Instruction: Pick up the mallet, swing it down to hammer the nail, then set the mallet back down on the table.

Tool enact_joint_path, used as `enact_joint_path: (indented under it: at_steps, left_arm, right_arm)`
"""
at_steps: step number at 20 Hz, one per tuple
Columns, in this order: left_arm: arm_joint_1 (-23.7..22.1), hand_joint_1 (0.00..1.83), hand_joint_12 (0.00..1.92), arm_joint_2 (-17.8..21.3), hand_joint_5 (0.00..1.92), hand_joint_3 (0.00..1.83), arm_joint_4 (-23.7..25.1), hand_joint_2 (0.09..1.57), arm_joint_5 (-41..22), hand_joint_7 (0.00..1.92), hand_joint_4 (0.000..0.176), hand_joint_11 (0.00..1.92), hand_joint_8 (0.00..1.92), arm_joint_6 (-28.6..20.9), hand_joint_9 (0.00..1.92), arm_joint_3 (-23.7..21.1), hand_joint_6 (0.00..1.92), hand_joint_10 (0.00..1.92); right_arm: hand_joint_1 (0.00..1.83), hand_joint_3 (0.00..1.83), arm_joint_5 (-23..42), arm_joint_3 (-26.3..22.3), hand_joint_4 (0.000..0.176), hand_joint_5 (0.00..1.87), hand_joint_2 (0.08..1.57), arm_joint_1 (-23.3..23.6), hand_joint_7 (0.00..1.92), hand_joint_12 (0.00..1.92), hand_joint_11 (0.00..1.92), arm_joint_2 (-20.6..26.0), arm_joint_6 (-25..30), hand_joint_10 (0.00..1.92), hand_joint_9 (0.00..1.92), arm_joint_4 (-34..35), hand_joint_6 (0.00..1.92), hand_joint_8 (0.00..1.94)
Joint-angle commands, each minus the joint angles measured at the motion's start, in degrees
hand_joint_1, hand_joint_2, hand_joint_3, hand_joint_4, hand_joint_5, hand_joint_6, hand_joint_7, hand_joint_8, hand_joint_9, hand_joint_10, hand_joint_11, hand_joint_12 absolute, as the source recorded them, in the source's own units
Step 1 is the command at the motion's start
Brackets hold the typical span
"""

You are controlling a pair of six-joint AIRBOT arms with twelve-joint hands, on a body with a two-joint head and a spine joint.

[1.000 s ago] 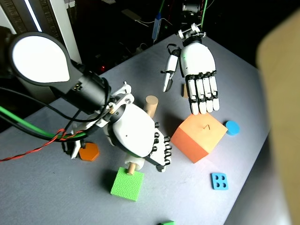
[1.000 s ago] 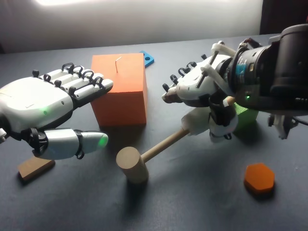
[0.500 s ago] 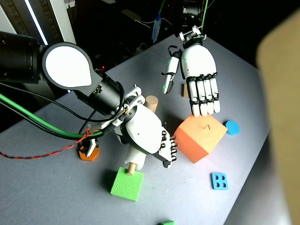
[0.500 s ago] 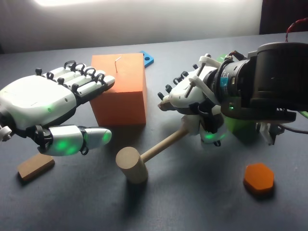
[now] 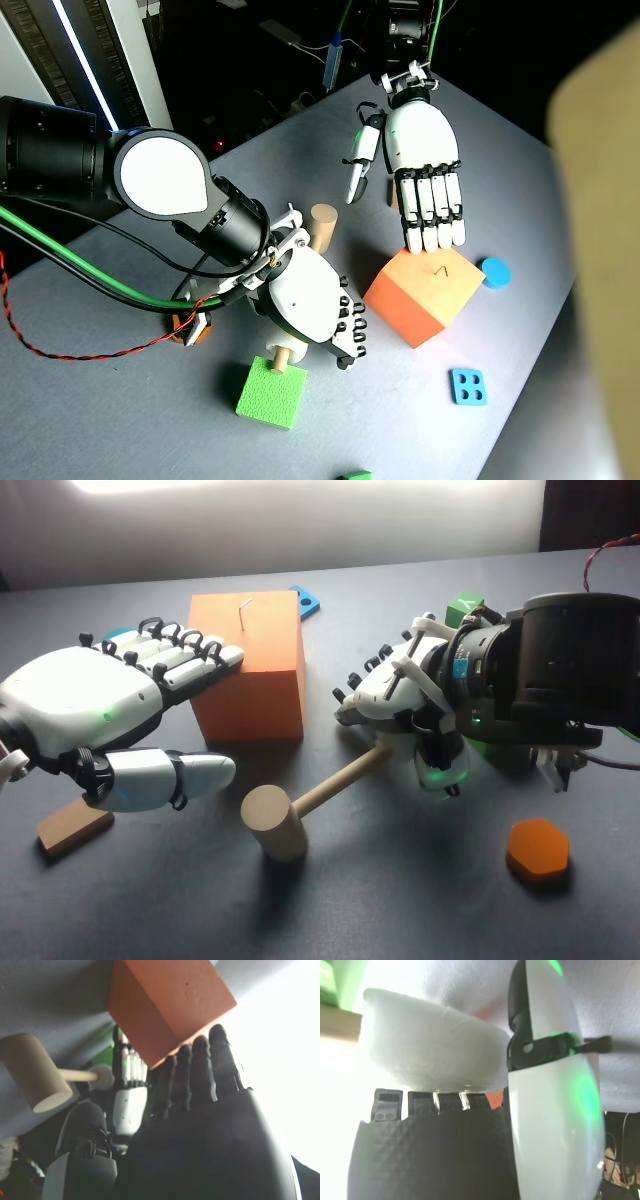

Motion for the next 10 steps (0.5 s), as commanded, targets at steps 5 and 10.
enact_joint_path:
  at_steps: [5, 10]
  left_arm:
    - [0.6, 0.0, 0.02, 0.0, 0.0, 0.0, -0.2, 1.29, -5.9, 0.02, 0.0, 0.01, 0.0, -1.4, 0.0, 0.2, 0.0, 0.0]
    - [0.6, 0.0, 0.03, 0.0, 0.03, 0.0, -0.2, 1.29, -5.7, 0.04, 0.0, 0.02, 0.01, -1.4, 0.02, 0.4, 0.01, 0.01]
  right_arm:
    - [1.19, 0.0, 2.4, 0.2, 0.0, 0.16, 0.92, 0.2, 0.15, 0.82, 0.0, 0.3, -0.4, 0.0, 0.16, -2.5, 0.0, 0.0]
    - [1.22, 0.01, 2.4, 0.2, 0.0, 0.2, 0.94, 0.0, 0.21, 0.87, 0.0, 0.3, -0.4, 0.0, 0.21, -2.9, 0.0, 0.0]
